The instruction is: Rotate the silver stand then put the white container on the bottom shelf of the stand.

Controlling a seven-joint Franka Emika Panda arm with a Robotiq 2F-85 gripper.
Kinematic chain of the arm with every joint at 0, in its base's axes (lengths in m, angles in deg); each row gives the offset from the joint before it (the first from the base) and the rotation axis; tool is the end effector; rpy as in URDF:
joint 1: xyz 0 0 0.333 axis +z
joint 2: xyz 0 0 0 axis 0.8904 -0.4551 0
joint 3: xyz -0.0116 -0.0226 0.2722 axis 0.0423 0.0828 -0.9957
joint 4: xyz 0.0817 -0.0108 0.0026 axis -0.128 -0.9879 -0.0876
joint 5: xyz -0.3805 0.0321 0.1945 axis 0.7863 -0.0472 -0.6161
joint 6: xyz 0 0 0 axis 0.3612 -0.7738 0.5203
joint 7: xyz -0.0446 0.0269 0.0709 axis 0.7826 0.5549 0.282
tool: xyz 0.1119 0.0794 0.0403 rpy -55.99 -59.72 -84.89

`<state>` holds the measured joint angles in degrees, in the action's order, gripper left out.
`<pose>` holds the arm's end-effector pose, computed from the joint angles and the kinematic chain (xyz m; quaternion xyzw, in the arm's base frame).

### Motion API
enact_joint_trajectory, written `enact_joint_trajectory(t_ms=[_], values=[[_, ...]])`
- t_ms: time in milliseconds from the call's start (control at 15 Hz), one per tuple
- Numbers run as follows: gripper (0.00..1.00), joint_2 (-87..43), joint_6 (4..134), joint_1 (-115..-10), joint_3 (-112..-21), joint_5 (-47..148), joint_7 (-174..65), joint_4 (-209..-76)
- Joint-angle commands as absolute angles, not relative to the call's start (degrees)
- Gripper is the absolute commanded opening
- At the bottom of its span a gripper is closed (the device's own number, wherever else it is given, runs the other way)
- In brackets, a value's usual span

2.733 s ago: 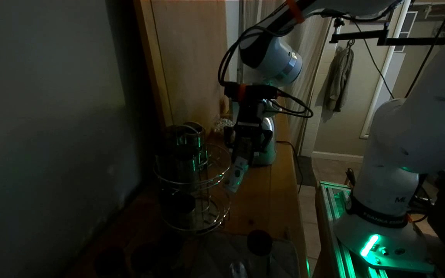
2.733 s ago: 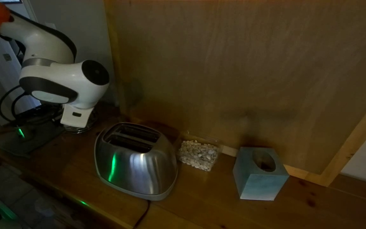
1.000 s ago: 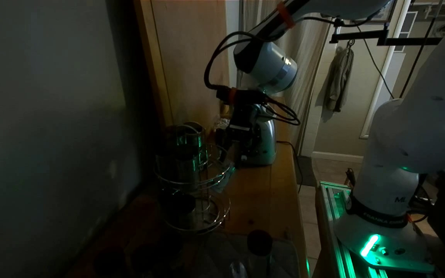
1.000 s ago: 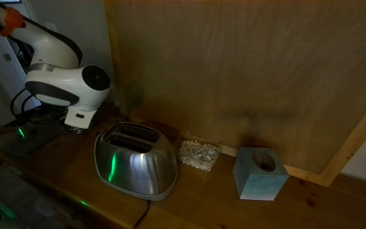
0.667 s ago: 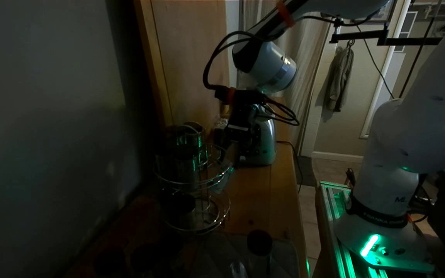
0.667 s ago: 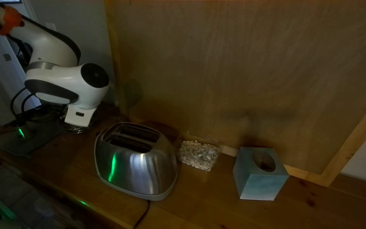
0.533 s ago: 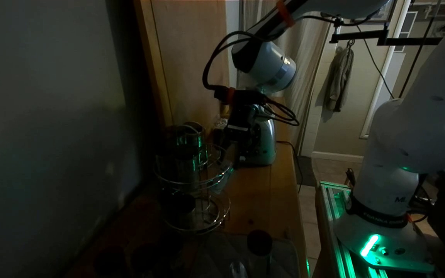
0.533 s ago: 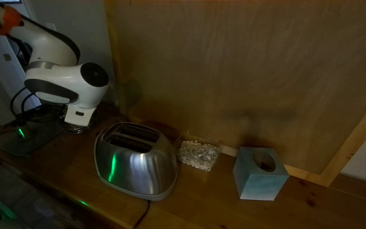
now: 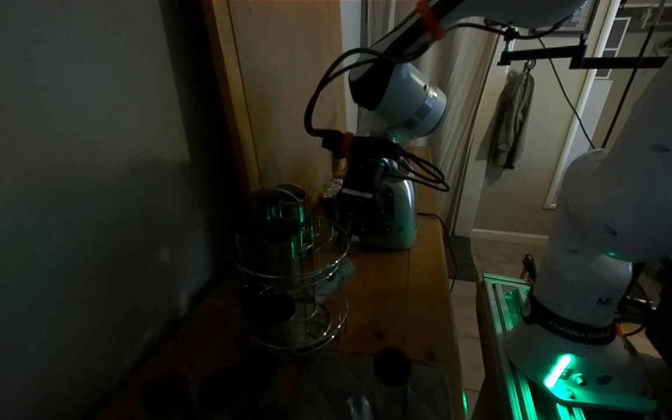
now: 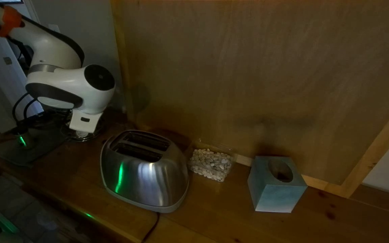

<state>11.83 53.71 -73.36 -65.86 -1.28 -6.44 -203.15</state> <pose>0.4155 -0.0428 0.2319 -0.6086 0.7043 0.2381 0.2773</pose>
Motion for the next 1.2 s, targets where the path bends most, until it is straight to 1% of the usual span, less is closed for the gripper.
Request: enact_joint_trajectory(t_ms=[0, 67, 133, 267, 667, 800, 867, 1133], values=[[0.35, 11.5, 54.7, -73.3, -66.3, -0.9, -5.1, -202.6], [0.30, 11.4, 54.8, -73.4, -66.3, -0.9, -5.1, -202.6], [0.31, 11.4, 54.8, -73.4, -66.2, -1.0, -5.2, -202.6], [0.44, 11.4, 55.1, -73.4, -66.2, -1.0, -5.2, -202.7], [0.86, 11.7, 56.2, -74.4, -65.5, -0.7, -4.8, -203.0], [0.98, 10.9, 56.4, -74.5, -65.5, -0.4, -3.8, -203.1], [1.00, 10.4, 56.7, -74.6, -65.5, -0.3, -3.3, -203.2], [1.00, 7.4, 56.7, -74.5, -65.0, -0.8, -2.8, -203.6]])
